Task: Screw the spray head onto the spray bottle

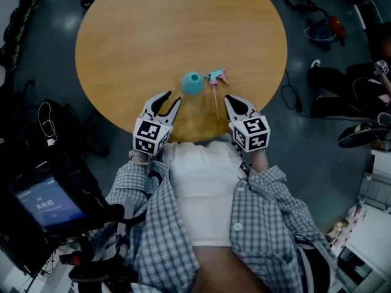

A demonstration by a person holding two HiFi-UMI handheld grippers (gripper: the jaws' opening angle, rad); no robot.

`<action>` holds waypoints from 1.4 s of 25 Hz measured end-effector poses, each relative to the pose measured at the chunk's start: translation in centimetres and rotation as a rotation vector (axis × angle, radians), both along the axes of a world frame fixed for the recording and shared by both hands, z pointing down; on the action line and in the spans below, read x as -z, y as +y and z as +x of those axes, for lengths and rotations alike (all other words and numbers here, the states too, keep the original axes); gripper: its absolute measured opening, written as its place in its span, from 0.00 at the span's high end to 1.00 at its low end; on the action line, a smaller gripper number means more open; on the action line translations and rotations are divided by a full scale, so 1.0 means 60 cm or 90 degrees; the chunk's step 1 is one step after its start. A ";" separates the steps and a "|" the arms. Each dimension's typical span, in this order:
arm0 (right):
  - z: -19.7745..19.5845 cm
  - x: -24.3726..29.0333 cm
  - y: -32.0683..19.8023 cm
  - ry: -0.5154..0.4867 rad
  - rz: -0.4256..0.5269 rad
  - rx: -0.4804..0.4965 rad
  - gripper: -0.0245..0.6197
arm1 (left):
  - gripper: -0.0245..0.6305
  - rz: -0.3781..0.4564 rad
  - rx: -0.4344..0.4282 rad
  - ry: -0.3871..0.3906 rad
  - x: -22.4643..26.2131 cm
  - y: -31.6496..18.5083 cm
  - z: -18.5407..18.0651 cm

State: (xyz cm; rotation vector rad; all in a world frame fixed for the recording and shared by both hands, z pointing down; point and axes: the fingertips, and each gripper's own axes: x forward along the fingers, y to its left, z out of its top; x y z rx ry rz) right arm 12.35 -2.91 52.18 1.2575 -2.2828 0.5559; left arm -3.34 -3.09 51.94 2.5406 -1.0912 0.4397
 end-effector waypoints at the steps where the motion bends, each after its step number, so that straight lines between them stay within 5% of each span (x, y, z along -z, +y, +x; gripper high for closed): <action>1: 0.002 0.002 0.004 0.000 -0.001 -0.002 0.97 | 0.74 0.003 -0.006 -0.001 0.000 0.001 0.004; 11: 0.008 -0.015 0.002 0.012 -0.028 -0.053 0.97 | 0.37 0.012 -0.123 -0.030 -0.042 -0.044 0.052; 25: 0.028 -0.023 0.008 0.042 -0.056 -0.087 0.97 | 0.34 0.011 -0.201 -0.046 -0.074 -0.086 0.120; 35: 0.038 -0.019 -0.015 0.109 -0.041 -0.027 0.97 | 0.35 0.029 -0.201 -0.044 -0.077 -0.087 0.126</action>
